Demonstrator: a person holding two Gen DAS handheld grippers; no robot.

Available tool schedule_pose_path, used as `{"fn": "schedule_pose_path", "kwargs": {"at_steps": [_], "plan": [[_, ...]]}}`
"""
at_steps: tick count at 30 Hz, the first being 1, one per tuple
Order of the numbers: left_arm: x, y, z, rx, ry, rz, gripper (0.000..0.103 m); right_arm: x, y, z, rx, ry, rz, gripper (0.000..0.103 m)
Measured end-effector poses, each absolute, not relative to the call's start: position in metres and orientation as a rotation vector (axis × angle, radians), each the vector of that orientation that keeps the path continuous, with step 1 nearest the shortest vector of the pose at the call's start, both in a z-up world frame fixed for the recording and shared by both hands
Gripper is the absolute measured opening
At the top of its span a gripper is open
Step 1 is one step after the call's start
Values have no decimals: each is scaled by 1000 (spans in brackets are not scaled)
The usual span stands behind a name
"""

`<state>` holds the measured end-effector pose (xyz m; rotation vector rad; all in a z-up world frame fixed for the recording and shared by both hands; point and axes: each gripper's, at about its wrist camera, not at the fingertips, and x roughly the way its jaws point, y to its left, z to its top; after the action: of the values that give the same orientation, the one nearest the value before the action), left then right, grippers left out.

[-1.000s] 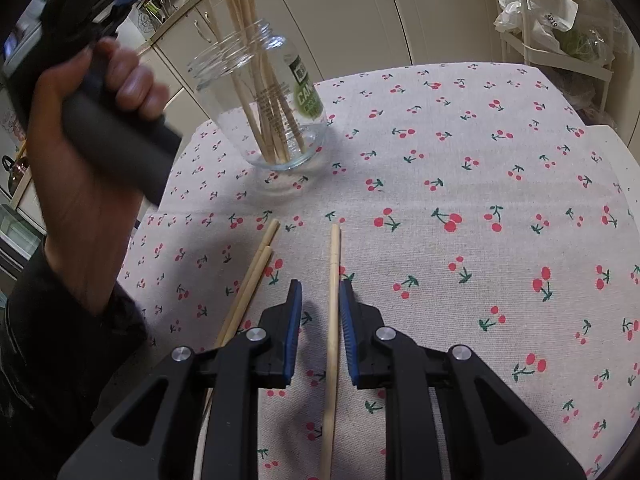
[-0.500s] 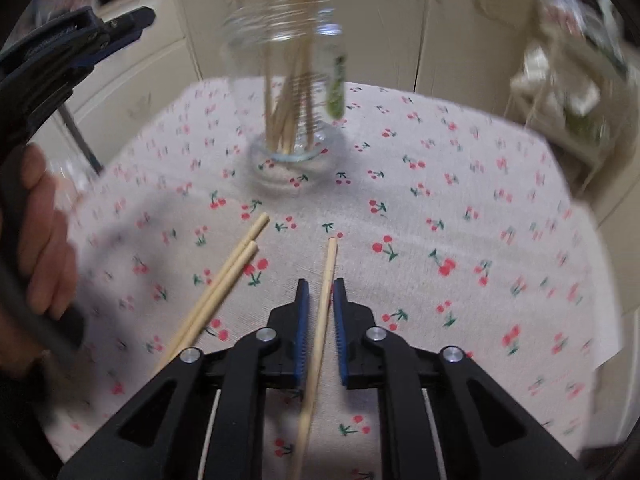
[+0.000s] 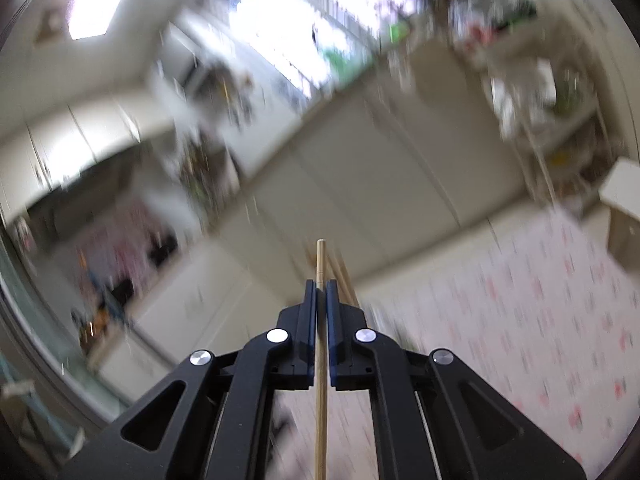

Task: Organize utensils
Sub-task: 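Lower the right tool's stick into the glass jar and open the right tool, then bring both open tools back down to the remaining sticks on the cloth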

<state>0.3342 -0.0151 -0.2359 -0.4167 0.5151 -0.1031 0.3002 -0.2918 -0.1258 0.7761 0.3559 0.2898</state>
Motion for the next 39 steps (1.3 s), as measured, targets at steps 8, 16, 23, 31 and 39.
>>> {"fn": "schedule_pose_path", "kwargs": {"at_steps": [8, 16, 23, 31, 39], "plan": [[341, -13, -238, -446, 525, -115, 51, 356, -247, -95, 561, 131, 192, 6], [346, -11, -238, -465, 533, -126, 53, 374, -222, -123, 390, 96, 113, 6], [348, -14, -239, -466, 542, -143, 55, 378, -210, -137, 329, 125, 118, 6], [349, -14, -240, -460, 544, -131, 58, 353, -198, -149, 257, 169, 152, 6], [354, -10, -246, -484, 573, -126, 65, 298, -216, -140, 228, 252, 159, 34]]}}
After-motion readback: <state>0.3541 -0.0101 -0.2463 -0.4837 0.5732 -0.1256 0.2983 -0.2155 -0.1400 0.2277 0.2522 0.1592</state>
